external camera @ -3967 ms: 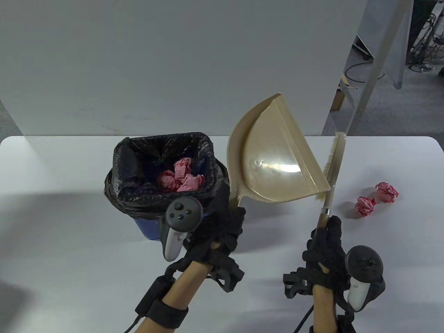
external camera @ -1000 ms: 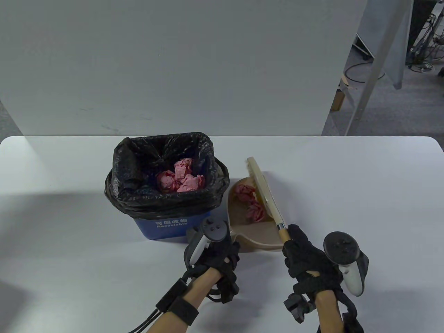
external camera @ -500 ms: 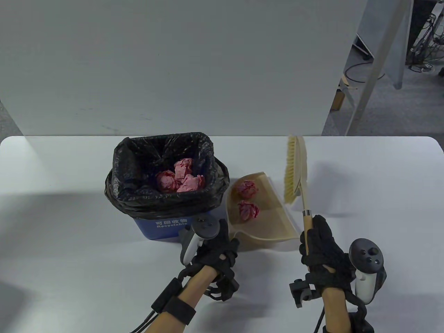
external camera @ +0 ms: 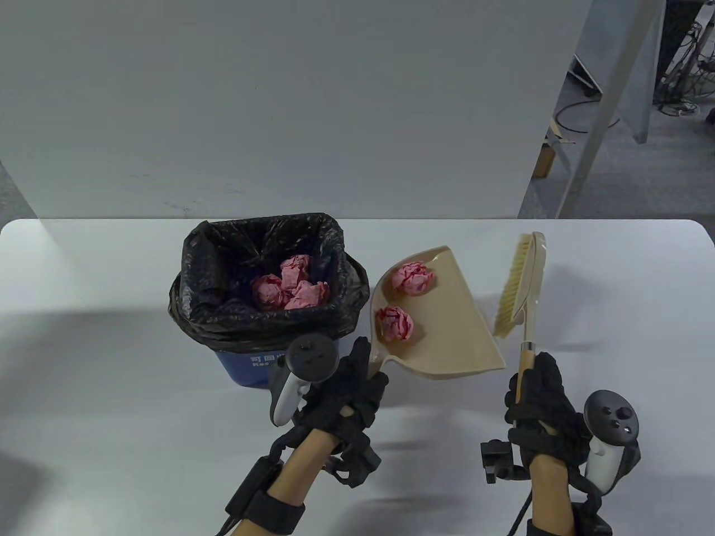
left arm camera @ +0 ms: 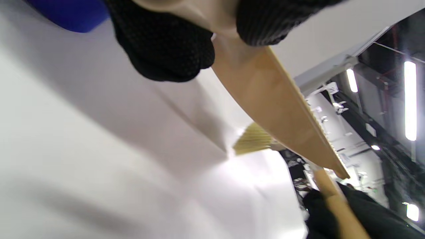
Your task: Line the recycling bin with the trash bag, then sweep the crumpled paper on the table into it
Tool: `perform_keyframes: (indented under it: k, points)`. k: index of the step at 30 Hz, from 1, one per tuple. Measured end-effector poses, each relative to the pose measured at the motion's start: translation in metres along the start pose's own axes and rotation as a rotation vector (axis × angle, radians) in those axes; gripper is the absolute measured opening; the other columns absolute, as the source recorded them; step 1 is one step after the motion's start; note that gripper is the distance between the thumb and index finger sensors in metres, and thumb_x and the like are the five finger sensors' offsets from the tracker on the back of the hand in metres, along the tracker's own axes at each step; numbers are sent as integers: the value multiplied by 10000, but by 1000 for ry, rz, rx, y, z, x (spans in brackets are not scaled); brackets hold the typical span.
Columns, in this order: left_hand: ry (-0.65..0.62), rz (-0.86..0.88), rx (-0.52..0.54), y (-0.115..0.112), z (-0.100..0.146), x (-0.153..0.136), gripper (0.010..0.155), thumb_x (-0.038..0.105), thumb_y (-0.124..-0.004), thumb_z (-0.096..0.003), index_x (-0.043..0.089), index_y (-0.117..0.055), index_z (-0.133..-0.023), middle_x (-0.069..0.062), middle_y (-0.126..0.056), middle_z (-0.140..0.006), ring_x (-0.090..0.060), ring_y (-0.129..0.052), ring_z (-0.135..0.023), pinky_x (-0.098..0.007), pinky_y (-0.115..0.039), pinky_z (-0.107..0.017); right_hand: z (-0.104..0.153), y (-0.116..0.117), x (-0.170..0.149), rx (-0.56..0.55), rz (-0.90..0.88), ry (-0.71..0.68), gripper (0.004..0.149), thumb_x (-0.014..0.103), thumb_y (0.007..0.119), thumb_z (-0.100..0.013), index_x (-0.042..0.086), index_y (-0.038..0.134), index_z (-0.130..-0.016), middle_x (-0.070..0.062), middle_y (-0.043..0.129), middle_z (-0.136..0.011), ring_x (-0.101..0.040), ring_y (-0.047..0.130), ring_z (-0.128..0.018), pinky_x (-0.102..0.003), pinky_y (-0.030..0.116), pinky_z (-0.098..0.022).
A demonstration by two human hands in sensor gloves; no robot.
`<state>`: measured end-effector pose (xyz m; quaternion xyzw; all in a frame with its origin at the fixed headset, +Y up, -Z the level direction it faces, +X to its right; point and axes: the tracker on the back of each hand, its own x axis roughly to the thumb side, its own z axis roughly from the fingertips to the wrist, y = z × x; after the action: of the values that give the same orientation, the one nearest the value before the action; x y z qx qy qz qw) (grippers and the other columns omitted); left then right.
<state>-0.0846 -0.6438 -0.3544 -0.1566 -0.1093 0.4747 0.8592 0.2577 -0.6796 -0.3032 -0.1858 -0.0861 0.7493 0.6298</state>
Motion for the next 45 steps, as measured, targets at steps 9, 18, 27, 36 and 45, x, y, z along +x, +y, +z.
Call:
perform_keyframes:
  k: [9,18,27,36,45]
  points:
    - [-116,154,-100,28,28,48,752,297,-703,-613,38,-268,-1168,-269,-496,-1130,-342,-856,-849,-374,-934,-503,0,0,0,-1,-10,7,573,273,522,-641,58,346,-1142,-291,708,-930,-313,865,-581,-432,846,-399]
    - [-154,-14,192,108,75,75,750,295,-707,-610,44,-277,-1170,-263,-498,-1134,-345,-855,-852,-383,-930,-507,-1,5,-3,16,13,19,573,274,526,-640,58,353,-1141,-291,710,-930,-315,867,-578,-435,846,-398]
    - [12,-195,502,180,105,35,748,283,-715,-604,49,-287,-1170,-260,-496,-1136,-355,-847,-851,-407,-914,-507,-1,9,-2,38,25,9,573,273,530,-639,56,361,-1141,-294,715,-927,-318,869,-575,-437,847,-395]
    - [91,-481,645,192,112,16,744,273,-731,-597,68,-308,-1174,-247,-504,-1143,-360,-842,-862,-431,-902,-528,0,10,-2,36,39,9,572,274,530,-639,58,362,-1141,-291,716,-927,-317,871,-577,-436,847,-397]
    - [50,-860,920,182,122,18,731,269,-769,-583,163,-370,-1187,-183,-533,-1162,-341,-843,-883,-442,-889,-561,-1,10,-3,39,65,1,571,275,533,-639,60,364,-1141,-289,718,-927,-318,871,-576,-437,847,-397]
